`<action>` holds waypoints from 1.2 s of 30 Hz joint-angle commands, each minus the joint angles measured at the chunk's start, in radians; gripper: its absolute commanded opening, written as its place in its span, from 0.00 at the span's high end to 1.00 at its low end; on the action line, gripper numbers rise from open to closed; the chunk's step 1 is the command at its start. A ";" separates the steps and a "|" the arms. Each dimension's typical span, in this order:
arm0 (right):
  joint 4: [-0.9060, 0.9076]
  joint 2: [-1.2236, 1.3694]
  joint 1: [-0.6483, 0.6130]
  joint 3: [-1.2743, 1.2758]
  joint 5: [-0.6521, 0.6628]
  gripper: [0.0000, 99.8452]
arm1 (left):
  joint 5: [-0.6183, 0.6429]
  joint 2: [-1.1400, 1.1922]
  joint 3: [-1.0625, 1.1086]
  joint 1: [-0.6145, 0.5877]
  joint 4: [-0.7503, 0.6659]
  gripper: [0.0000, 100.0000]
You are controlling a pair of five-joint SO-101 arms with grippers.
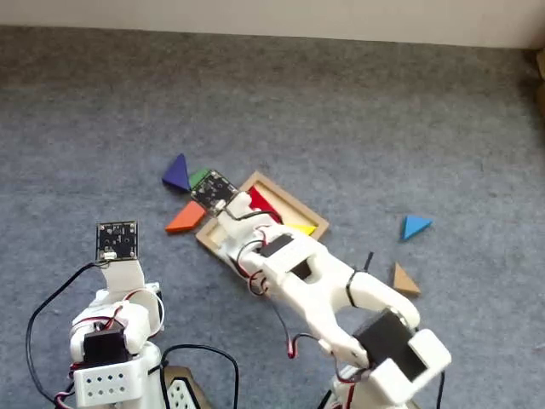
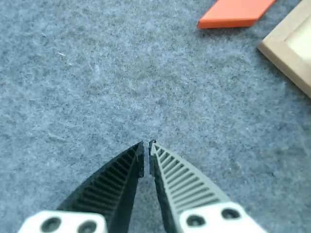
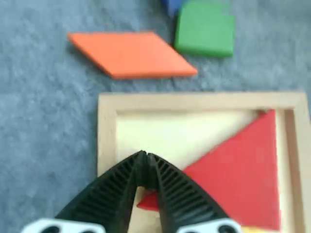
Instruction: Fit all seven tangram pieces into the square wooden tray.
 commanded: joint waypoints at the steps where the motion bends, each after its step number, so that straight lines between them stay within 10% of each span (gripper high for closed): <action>1: 0.170 -0.111 0.031 -0.001 0.006 0.99 | 0.000 -0.033 0.019 -0.007 0.003 0.96; 16: 0.286 -0.504 0.099 0.007 0.006 0.99 | 0.000 -0.033 0.019 -0.007 0.003 0.96; 27: -0.159 -0.124 0.171 0.022 0.006 0.99 | 0.000 -0.033 0.019 -0.007 0.003 0.96; 36: -0.186 0.136 0.209 -0.189 0.005 0.99 | 0.000 -0.033 0.019 -0.007 0.003 0.96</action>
